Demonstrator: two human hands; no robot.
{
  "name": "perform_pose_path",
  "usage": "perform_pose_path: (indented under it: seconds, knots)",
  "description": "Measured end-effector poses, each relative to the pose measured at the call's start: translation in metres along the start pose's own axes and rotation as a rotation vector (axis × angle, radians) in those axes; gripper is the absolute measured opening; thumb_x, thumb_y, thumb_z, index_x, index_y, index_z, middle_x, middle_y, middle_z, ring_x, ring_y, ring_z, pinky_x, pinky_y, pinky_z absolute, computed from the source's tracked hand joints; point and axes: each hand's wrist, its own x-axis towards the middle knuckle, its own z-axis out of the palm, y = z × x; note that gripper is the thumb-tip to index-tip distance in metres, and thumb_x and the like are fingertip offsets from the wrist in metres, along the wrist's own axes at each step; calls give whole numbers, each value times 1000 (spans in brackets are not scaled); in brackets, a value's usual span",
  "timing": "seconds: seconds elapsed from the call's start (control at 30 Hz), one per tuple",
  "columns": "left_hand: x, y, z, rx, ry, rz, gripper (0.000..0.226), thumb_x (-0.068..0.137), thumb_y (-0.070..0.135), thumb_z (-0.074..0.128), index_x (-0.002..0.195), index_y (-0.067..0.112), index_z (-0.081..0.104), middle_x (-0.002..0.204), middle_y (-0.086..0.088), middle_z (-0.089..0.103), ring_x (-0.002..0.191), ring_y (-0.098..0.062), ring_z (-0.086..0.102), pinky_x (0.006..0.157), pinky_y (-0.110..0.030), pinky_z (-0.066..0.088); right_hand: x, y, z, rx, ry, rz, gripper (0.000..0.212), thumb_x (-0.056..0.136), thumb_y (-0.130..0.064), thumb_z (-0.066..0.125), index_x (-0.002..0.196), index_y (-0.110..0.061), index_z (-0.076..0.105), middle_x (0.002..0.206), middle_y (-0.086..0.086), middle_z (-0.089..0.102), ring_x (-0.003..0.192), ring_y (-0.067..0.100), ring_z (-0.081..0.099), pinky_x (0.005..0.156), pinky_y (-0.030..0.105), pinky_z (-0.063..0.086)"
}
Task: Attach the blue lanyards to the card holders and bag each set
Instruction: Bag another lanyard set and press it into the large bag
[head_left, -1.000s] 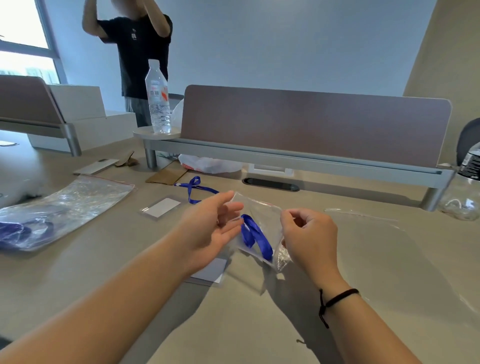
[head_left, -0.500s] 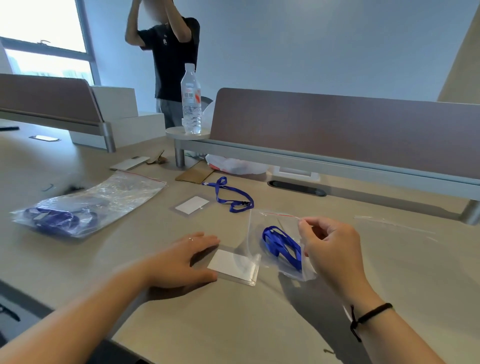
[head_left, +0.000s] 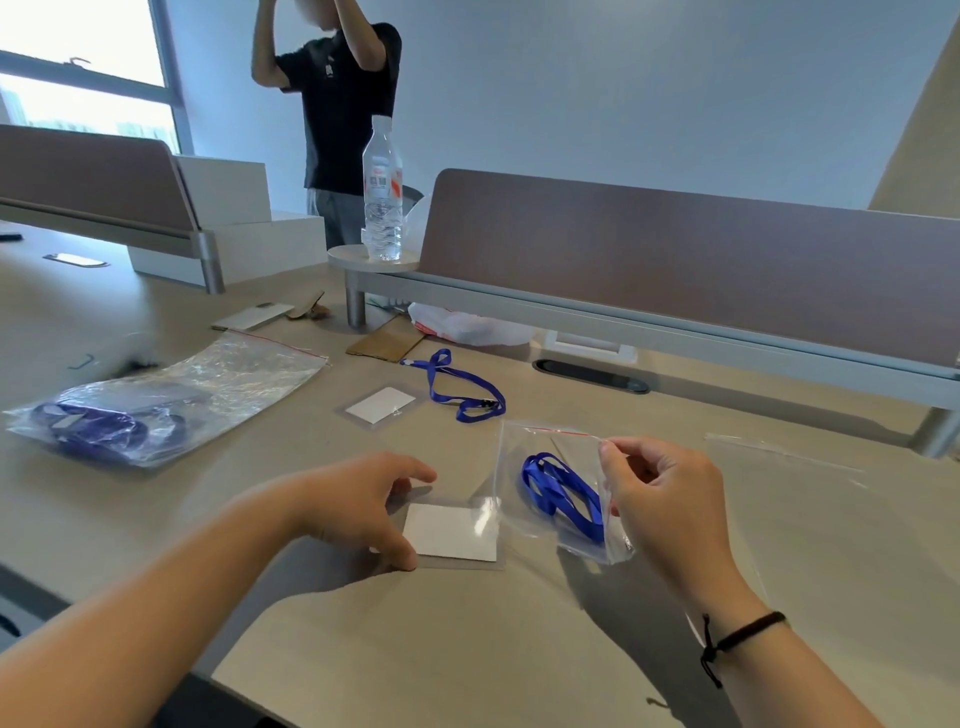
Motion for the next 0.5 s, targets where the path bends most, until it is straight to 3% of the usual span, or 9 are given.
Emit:
perform_pose_path:
  seconds: [0.07,0.13,0.23,0.3,0.37,0.5]
  knots:
    - [-4,-1,0,-36,29,-8,88,67,35,92,141,41,45,128,11,50,115,-9,50,103,-29,46,0,1,0,-3,1,0,17,96,-22,63,94,-17,79,78,-7,74,71,12,68,62,35,61]
    - [-7,-5,1,-161,44,-3,72,71,21,90,127,45,52,108,9,53,95,-11,57,86,-26,50,1,2,0,-7,7,3,17,96,-23,63,94,-17,79,79,-6,74,72,13,68,63,37,62]
    - [-15,-10,1,-418,63,-26,56,80,-3,76,117,37,60,113,0,57,77,-15,66,72,-25,55,0,1,0,2,12,4,16,95,-22,64,92,-18,79,76,-7,74,70,12,68,63,37,62]
    - [-21,-13,-1,-630,70,-37,49,86,-13,62,116,26,64,110,-11,62,80,-25,70,81,-38,61,1,1,0,-1,12,-2,16,95,-22,64,90,-20,79,73,-9,73,68,12,67,62,36,61]
    - [-28,-16,-6,-797,40,-31,49,89,-18,54,121,17,64,103,-19,69,87,-33,71,91,-52,58,1,1,0,-9,10,-2,16,95,-22,64,90,-21,79,73,-9,73,68,12,67,63,37,61]
    - [-43,-26,-21,-1138,-115,-20,56,90,-24,43,136,8,51,123,-27,68,105,-43,68,80,-44,63,3,4,0,-12,11,9,16,96,-20,64,93,-19,79,77,-8,74,69,13,67,63,35,60]
